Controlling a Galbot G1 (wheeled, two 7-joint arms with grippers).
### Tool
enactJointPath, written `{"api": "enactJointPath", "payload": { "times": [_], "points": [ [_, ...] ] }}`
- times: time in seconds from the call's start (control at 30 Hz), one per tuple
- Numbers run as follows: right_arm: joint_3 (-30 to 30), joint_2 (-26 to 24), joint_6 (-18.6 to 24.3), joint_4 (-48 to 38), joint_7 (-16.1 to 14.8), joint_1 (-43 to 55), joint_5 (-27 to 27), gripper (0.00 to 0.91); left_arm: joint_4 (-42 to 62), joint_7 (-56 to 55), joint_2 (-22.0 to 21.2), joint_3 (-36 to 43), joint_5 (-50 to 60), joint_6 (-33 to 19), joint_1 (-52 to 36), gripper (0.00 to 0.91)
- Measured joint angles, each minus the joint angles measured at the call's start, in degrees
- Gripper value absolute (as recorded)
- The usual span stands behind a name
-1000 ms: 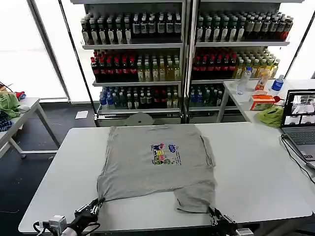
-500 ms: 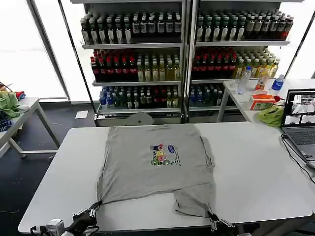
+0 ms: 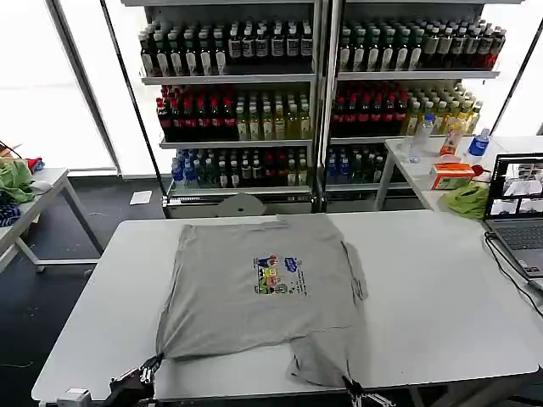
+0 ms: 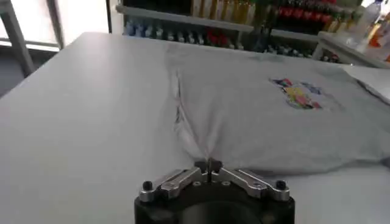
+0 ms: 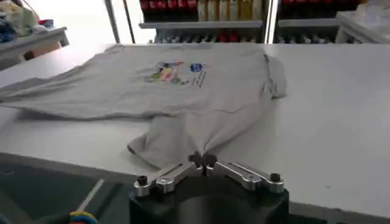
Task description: Fold and organize the clothes.
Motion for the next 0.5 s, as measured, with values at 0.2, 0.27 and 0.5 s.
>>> {"api": "enactJointPath", "payload": {
  "times": [0.2, 0.27, 0.5],
  "points": [
    [0.98, 0.66, 1.86, -0.13, -0.39, 0.49, -0.20, 0.000, -0.44, 0.79, 1.37, -2.40, -0.29, 0.61, -0.21, 0.010],
    [1.33, 0.91, 2.23, -0.51, -0.64, 1.13, -0.16, 0.000, -0.44, 0.98, 2.01, -2.69, -0.58, 0.73, -0.52, 0.000],
    [1.27, 2.10, 2.70, -2.04, -0.78, 5.22, -0.34, 0.000, 0.78, 1.15, 4.48, -2.73, -2.34, 1.07, -3.85, 0.000]
  ]
}}
